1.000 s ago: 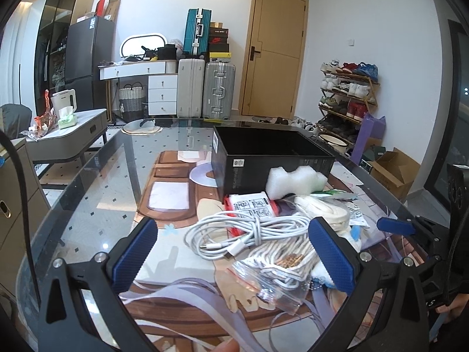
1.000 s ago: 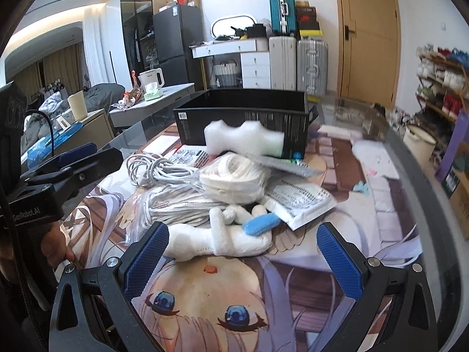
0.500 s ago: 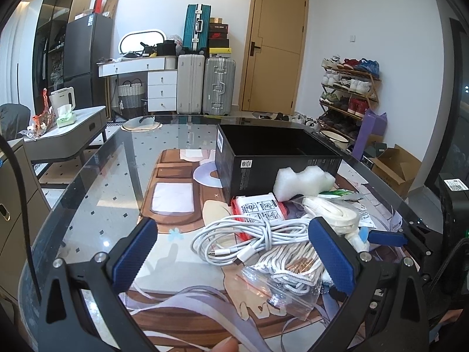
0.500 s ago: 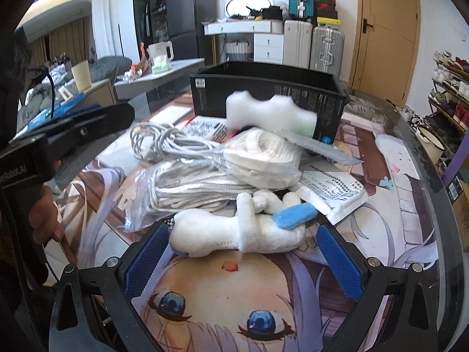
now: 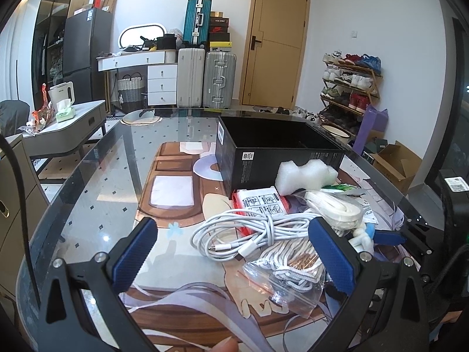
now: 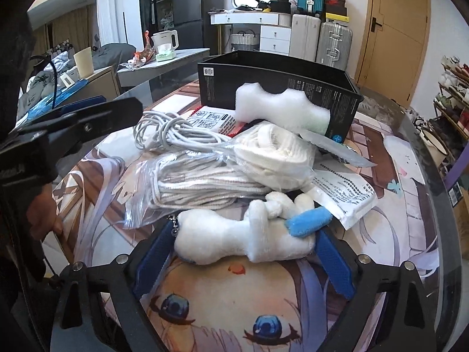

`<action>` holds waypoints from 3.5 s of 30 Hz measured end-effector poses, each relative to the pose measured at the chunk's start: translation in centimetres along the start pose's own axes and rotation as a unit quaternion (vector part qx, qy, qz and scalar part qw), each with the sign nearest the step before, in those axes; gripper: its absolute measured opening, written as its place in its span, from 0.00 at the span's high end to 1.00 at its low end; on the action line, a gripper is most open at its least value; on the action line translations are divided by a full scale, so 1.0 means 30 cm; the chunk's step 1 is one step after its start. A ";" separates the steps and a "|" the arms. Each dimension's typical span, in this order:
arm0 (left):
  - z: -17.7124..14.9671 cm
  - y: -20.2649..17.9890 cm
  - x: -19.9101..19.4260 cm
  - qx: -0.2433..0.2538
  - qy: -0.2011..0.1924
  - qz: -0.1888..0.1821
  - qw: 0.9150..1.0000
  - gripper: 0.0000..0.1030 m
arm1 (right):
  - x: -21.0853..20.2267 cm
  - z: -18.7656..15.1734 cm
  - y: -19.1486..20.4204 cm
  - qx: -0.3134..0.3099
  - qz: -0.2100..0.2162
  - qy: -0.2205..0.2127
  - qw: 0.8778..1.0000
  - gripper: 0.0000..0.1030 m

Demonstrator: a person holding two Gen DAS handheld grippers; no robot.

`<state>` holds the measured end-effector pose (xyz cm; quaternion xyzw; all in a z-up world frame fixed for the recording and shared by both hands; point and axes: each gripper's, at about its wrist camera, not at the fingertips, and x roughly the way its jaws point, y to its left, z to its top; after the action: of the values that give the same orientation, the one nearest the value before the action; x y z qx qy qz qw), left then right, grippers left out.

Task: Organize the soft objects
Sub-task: 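Lower the right gripper onto the white plush toy and close, then lift the plush toy with the right gripper while the left gripper grasps the white cable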

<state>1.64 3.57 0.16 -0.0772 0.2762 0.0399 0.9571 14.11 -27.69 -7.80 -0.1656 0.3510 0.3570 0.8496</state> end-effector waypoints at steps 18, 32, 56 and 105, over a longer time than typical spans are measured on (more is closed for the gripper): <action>0.003 0.010 0.097 -0.018 0.075 -0.001 0.997 0.00 | -0.182 -0.050 -0.064 0.030 0.000 -0.084 0.996 0.09; 0.010 0.053 0.181 -0.069 0.138 -0.046 0.987 0.07 | -0.199 -0.029 -0.104 0.037 -0.014 -0.102 0.994 0.09; 0.010 0.046 0.045 -0.044 0.071 -0.079 0.993 0.34 | -0.214 0.002 -0.082 0.018 -0.028 -0.123 0.992 0.09; -0.023 -0.029 0.078 0.070 0.119 -0.098 0.986 0.59 | -0.198 0.001 -0.112 0.027 -0.027 -0.120 0.992 0.09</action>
<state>3.36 2.66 -1.56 -0.0412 0.3812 -0.0829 0.9198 13.59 -32.90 -3.43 -0.1082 0.2511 0.3416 0.8992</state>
